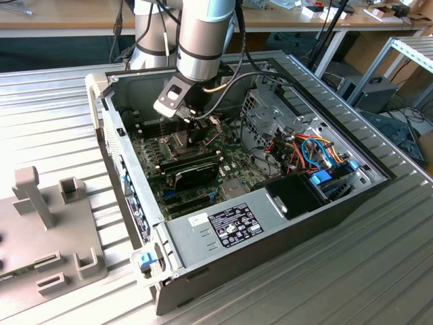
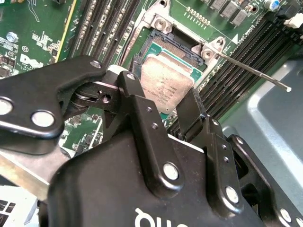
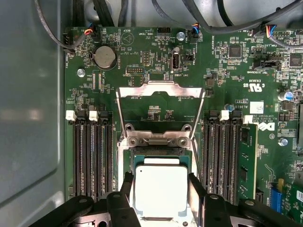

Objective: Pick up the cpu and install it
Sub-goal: 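Place the cpu into insertion slot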

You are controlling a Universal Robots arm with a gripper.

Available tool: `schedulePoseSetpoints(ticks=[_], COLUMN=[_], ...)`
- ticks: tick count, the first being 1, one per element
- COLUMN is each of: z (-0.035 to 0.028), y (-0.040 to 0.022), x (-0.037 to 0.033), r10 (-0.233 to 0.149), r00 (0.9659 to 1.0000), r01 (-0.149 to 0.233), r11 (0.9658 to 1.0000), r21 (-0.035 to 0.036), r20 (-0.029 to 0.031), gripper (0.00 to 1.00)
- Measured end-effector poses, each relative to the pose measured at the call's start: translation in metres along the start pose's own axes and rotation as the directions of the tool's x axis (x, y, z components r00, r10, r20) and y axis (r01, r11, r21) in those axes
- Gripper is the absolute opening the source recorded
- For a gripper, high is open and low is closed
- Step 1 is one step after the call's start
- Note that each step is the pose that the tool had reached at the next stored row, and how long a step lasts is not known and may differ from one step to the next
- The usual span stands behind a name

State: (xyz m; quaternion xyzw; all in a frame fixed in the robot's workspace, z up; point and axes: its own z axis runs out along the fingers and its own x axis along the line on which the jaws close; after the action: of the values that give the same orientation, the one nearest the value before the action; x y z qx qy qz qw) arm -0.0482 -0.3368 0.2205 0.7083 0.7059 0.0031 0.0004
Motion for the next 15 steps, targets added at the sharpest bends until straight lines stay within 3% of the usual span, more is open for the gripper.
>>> schedulePoseSetpoints(ticks=[7, 15], z=[0.0113, 0.0137], y=[0.0002, 0.0002], x=[0.0, 0.0], r10=[0.0, -0.001], r00=[1.0, 1.0], r01=[0.0, 0.001], r11=[1.0, 1.0], r21=[-0.0002, -0.0001], r20=[-0.0004, -0.0002], gripper=[0.55, 0.55])
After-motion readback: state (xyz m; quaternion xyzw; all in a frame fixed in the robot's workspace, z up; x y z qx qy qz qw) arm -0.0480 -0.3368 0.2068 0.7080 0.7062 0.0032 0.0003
